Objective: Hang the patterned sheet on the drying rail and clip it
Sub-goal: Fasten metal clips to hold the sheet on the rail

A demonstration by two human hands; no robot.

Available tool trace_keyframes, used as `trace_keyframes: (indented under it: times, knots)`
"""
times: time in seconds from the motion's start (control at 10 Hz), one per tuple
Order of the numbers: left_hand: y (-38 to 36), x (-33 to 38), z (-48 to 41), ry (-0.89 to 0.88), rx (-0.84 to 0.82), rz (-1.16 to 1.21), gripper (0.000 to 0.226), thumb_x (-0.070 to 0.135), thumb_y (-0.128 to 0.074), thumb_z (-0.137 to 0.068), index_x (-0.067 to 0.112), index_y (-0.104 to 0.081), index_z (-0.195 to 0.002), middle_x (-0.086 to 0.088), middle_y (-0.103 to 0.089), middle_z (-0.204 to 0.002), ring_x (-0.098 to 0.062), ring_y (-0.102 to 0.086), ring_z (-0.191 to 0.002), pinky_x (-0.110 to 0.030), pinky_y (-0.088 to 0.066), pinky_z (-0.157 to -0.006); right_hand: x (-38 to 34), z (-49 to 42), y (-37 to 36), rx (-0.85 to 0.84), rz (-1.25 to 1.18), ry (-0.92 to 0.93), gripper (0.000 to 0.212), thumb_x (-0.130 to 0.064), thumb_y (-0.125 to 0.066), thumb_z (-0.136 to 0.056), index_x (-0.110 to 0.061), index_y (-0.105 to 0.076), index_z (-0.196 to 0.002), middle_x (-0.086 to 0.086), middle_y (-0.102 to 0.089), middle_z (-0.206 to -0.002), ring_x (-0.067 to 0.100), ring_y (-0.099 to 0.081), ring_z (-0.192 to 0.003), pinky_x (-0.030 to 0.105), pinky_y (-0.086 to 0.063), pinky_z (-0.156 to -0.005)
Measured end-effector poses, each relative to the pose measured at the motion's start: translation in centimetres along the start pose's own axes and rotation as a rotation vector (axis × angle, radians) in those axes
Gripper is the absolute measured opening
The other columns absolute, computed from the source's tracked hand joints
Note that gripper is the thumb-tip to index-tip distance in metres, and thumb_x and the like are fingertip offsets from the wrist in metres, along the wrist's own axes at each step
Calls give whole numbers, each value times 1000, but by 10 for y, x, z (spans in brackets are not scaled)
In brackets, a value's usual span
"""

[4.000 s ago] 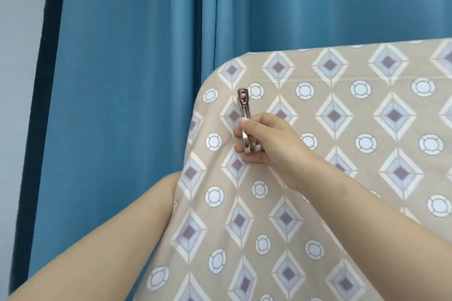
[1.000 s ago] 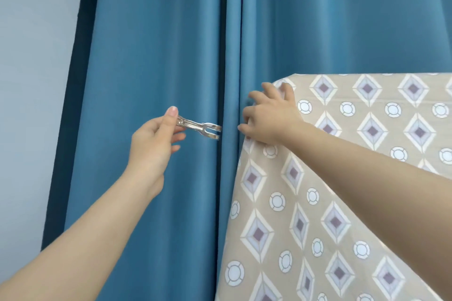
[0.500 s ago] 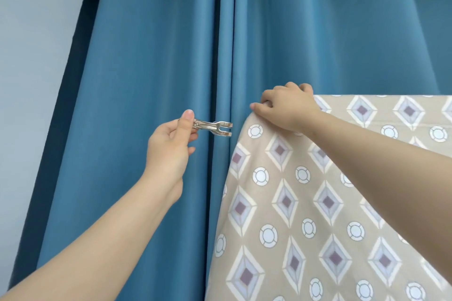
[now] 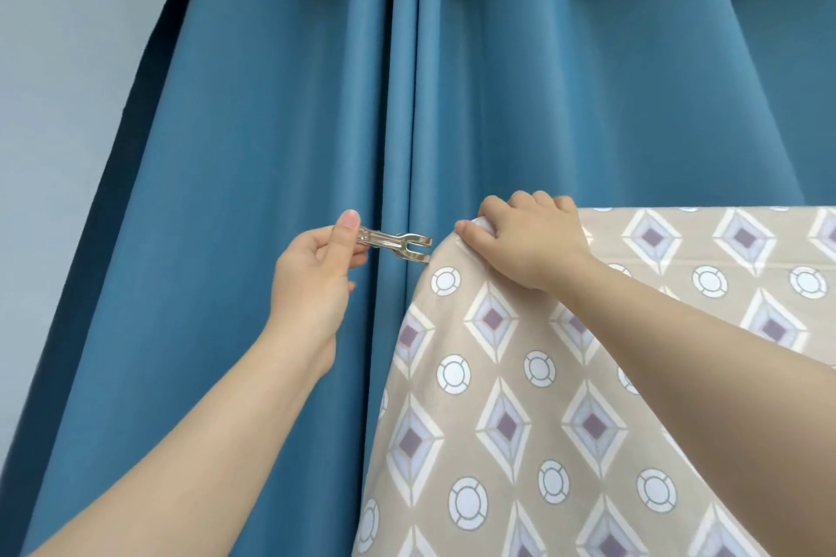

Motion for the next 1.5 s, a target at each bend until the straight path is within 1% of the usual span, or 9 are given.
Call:
trace_keyframes:
  times: [0.2, 0.3, 0.5, 0.7, 0.9, 1.0, 1.1, 1.3, 1.5]
  knots:
    - [-2, 3, -7, -50, -14, -104, 24, 42, -48, -91, 21, -57, -84, 9, -64, -86, 0, -60, -82, -21, -45, -73, -1, 1, -3, 12, -19, -15, 49, -55, -24, -93, -19, -51, -112, 8, -52, -114, 27, -41, -113, 38, -25, -95]
    - [0, 4, -9, -52, -37, -129, 25, 42, -49, -91, 19, -57, -86, 9, -64, -86, 0, -61, -82, -20, -45, -69, -2, 1, -4, 20, -18, -19, 49, -55, -24, -93, -19, -52, -112, 8, -52, -113, 27, -41, -112, 38, -25, -95]
    - [4, 3, -15, -50, -83, -200, 24, 42, -49, -90, 20, -58, -84, 9, -64, -86, -1, -61, -82, -24, -46, -77, -2, 1, -6, 2, -10, -10, 50, -55, -23, -94, -18, -50, -113, 9, -51, -114, 28, -41, -112, 39, -25, -95]
    - [7, 0, -17, -13, -112, -196, 28, 44, -46, -92, 20, -60, -85, 8, -66, -85, -3, -62, -83, -23, -47, -74, -2, 1, -7, -14, 1, -6, 51, -55, -22, -94, -18, -50, -115, 9, -51, -115, 28, -41, -113, 40, -25, -96]
    - [5, 3, -20, -42, -111, -278, 25, 43, -53, -88, 20, -58, -83, 8, -65, -84, -2, -62, -82, -31, -46, -85, -2, 2, -7, -9, 0, -7, 51, -55, -22, -94, -18, -50, -115, 9, -51, -116, 28, -41, -114, 39, -25, -97]
    - [3, 1, -19, -36, -125, -255, 23, 42, -54, -88, 19, -57, -84, 8, -65, -85, -2, -62, -82, -30, -45, -83, -3, 2, -6, -8, 0, -4, 51, -55, -22, -94, -18, -50, -115, 9, -51, -115, 28, -41, -113, 39, -25, -96]
    - [4, 1, -21, -39, -125, -226, 25, 41, -51, -89, 18, -58, -85, 6, -66, -87, -3, -62, -82, -24, -45, -74, -3, 2, -6, -5, -1, -3, 50, -55, -22, -94, -18, -50, -115, 9, -51, -115, 28, -41, -113, 39, -25, -96]
    - [5, 6, -19, -90, -140, -215, 23, 40, -50, -90, 23, -58, -77, 8, -65, -82, -1, -62, -78, -20, -45, -74, -2, 3, -6, -3, 1, -6, 50, -55, -22, -94, -18, -50, -114, 9, -51, -114, 28, -41, -113, 39, -25, -96]
    - [7, 9, -24, -94, -161, -253, 24, 41, -51, -89, 20, -59, -80, 7, -67, -84, -2, -63, -78, -21, -46, -72, -3, 2, -6, -10, 0, -10, 50, -55, -22, -94, -19, -50, -114, 9, -51, -114, 28, -41, -113, 39, -24, -96]
Point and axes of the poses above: each hand's wrist, its own z-axis away from the middle knuckle, its own y-axis out of the back of the hand, x = y × z, the point moved 3 cm from there along -z, towards the middle knuckle
